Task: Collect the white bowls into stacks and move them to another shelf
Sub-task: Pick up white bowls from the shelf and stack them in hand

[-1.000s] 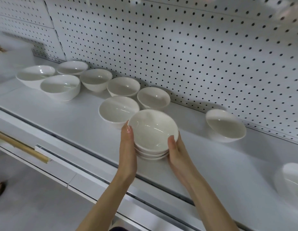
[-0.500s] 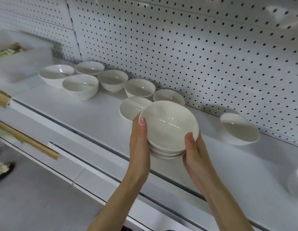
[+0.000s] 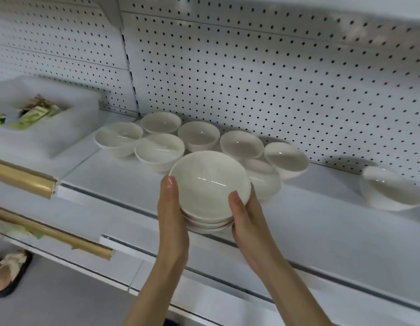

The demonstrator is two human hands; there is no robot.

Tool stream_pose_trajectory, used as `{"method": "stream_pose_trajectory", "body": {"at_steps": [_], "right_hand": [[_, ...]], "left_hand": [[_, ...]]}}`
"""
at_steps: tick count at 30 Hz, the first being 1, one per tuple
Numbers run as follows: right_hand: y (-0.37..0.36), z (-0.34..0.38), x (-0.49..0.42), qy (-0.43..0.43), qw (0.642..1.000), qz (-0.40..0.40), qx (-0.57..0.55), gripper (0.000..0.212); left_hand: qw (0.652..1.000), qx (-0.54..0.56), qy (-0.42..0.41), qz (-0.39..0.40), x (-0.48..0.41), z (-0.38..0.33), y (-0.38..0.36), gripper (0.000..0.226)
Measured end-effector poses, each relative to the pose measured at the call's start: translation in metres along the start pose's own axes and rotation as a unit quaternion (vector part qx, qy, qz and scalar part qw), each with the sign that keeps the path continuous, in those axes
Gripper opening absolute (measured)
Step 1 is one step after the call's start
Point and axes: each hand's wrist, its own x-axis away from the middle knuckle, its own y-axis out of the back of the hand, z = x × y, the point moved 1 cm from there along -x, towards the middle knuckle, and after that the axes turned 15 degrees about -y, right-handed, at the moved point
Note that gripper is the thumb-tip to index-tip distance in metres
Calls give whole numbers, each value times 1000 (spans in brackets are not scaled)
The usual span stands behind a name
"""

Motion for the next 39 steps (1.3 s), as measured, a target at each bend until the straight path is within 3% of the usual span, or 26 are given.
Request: {"method": "stream_pose_trajectory", "body": {"at_steps": [7, 10, 22, 29, 33, 39], "right_hand": [[-58, -31, -27, -37, 998, -30, -40, 75], [-68, -37, -34, -38, 996, -63, -45, 78], [-68, -43, -54, -24, 988, -149, -18, 80], [-63, -44, -67, -37, 984, -170, -26, 78], [-60, -46, -70, -47, 981, -187, -18, 86], [-53, -38, -59, -29, 981, -181, 55, 63]], "left_hand": [[998, -12, 41, 50, -36, 18, 62, 75], [996, -12, 62, 67, -47, 24, 72, 65], [989, 12, 85, 124, -68, 39, 72, 52], [989, 9, 82, 124, -76, 45, 64, 73], [991, -4, 61, 120, -79, 46, 59, 61], [991, -13, 56, 117, -80, 47, 58, 52]]}}
